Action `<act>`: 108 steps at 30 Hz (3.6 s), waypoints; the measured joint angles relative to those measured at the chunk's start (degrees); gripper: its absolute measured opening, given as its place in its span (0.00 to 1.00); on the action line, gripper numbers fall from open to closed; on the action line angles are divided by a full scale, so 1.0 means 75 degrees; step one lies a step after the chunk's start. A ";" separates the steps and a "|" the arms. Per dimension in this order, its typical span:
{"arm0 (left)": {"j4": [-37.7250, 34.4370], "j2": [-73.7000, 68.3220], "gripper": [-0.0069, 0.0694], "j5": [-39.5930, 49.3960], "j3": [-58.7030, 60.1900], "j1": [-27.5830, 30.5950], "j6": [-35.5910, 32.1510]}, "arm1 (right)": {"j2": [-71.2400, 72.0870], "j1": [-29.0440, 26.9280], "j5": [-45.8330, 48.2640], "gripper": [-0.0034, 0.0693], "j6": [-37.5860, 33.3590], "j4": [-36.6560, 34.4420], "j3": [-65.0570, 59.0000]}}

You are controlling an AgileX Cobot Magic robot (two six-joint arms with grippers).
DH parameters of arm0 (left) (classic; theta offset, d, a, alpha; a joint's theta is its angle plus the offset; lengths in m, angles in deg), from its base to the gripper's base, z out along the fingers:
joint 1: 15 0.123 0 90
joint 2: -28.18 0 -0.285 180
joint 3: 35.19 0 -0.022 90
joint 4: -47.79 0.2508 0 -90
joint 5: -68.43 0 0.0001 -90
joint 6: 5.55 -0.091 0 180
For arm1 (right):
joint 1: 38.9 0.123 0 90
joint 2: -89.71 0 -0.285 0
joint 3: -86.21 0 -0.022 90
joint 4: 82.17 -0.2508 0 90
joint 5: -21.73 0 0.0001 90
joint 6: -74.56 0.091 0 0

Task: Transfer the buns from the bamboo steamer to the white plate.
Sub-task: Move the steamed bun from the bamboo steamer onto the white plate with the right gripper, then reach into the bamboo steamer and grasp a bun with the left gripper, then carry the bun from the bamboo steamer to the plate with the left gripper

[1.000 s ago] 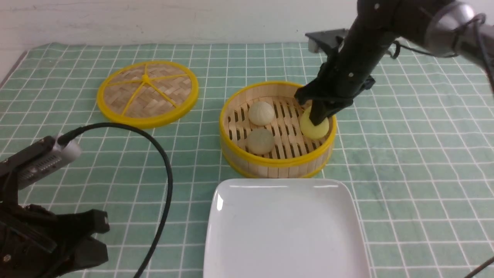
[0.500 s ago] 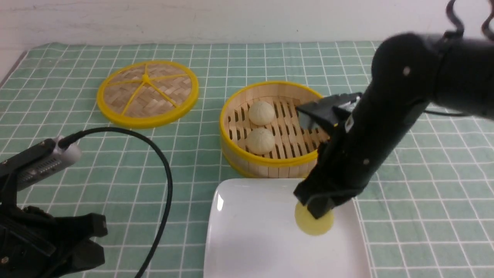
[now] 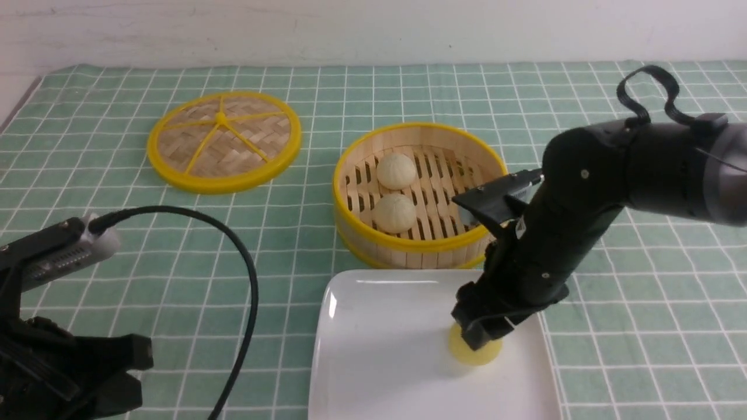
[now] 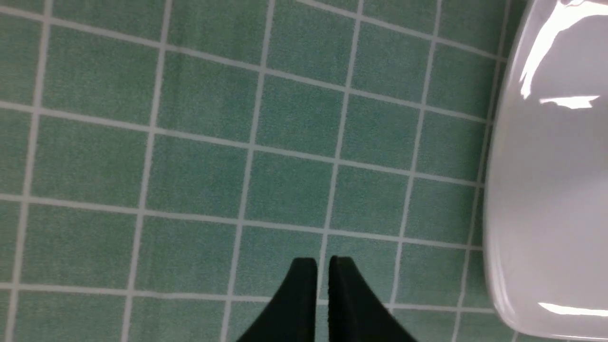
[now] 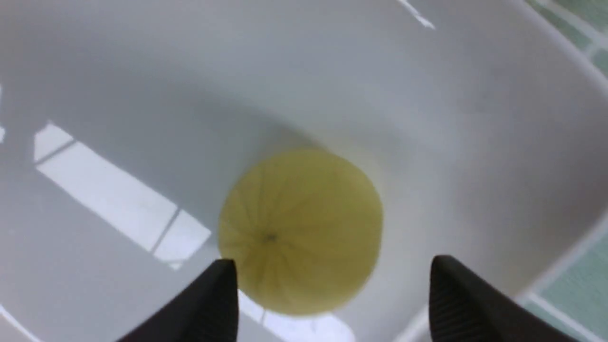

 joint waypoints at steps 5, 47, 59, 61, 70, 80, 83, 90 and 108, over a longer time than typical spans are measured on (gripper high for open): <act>0.0110 0.0000 0.19 -0.0029 0.0000 0.0000 0.0000 | 0.0340 -0.0288 0.1886 0.64 0.0681 0.1418 0.1093; 0.0969 -0.7054 0.62 -0.0883 -0.7506 -0.4360 -0.0332 | 0.8497 -0.0356 -0.2698 0.05 0.0913 0.2079 -0.5517; 0.2827 -0.7977 0.66 -0.1339 -0.7928 -0.4415 0.0940 | 0.8511 -0.0356 -0.2759 0.05 0.0913 0.2103 -0.5517; 0.2827 -0.8149 0.66 -0.1450 -0.7928 -0.4415 0.0953 | 0.8511 -0.0356 -0.2759 0.06 0.0913 0.2103 -0.5517; 0.2376 -0.8805 0.61 -0.2162 -0.7928 -0.4407 0.0979 | 0.8511 -0.0356 -0.2759 0.07 0.0913 0.2109 -0.5517; 0.1910 -0.7815 0.13 -0.0161 -0.8620 -0.4407 0.0971 | 0.8511 -0.0356 -0.2759 0.08 0.0913 0.2109 -0.5526; 0.1902 -0.6846 0.13 0.0737 -0.9137 -0.4407 0.0698 | 0.8511 -0.0356 -0.2759 0.09 0.0913 0.2109 -0.5526; 0.1457 -0.4768 0.13 0.2606 -0.8962 -0.4525 0.0427 | 0.8511 -0.0356 -0.2784 0.10 0.0913 0.2109 -0.5526; 0.1816 -0.6888 0.48 -0.0962 -0.5102 -0.5613 0.1947 | 0.8511 -0.0356 -0.2807 0.14 0.0915 0.2119 -0.5526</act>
